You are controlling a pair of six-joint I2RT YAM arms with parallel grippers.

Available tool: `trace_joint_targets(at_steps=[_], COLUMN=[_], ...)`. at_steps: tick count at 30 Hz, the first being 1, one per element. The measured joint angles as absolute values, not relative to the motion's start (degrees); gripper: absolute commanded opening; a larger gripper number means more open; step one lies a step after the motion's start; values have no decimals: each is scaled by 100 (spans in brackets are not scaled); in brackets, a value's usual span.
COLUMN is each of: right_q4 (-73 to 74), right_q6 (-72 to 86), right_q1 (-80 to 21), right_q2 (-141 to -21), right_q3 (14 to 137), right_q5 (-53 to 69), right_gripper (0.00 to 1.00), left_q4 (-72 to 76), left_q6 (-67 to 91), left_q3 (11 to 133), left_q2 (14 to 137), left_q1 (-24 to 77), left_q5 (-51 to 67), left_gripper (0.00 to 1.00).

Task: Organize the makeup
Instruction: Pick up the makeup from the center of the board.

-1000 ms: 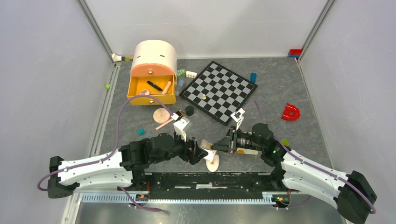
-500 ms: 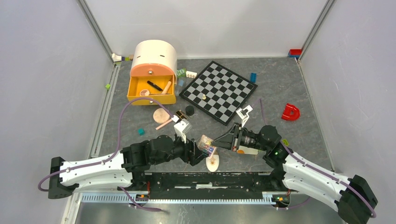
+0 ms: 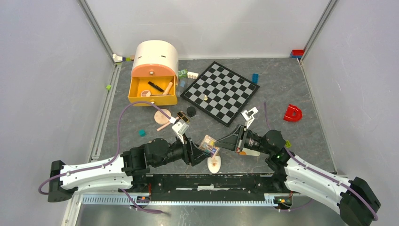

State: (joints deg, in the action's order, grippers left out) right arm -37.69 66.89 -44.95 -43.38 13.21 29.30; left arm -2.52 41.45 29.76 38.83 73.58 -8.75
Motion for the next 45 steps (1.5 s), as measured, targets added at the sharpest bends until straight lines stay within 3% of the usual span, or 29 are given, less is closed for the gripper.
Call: trace_joint_targets(at_steps=[10,13,15,19,24,27,36,45], right_q4=[-3970,-4084,-4160,-3966,-2689,-1846,217,1201], right_q6=[6746,6687,6648,6530,6016,5561,4493,4254], right_q1=[-4456,-4456,-4456,-4449,-4388,-4375,-4375,-4370], right_q2=[-4224,-4154,-4119,-4117,-4106,-4097,-3835,-3647], right_q3=[1247,1238,1238,1260,1562,1955,2700,2709], right_q5=[2952,2989,3000,2954,2593,2257,996,486], right_gripper=[8,14,21,45,72,81,85,85], left_q4=[-10,86,134,110,-318,-517,-1865,-3234], left_q6=[4329,4471,4541,4547,4506,4471,4399,3850], left_q3=[2971,2971,2971,2971,2995,3065,3817,5723], left_q2=[3865,3822,3789,3787,3800,3820,3861,4633], left_q1=[7330,7330,7334,7336,7297,7279,6871,4307], left_q5=[-792,-709,-683,-711,-1004,-1109,-1909,-2091], left_gripper=[14,7,6,4,2,2,2,2])
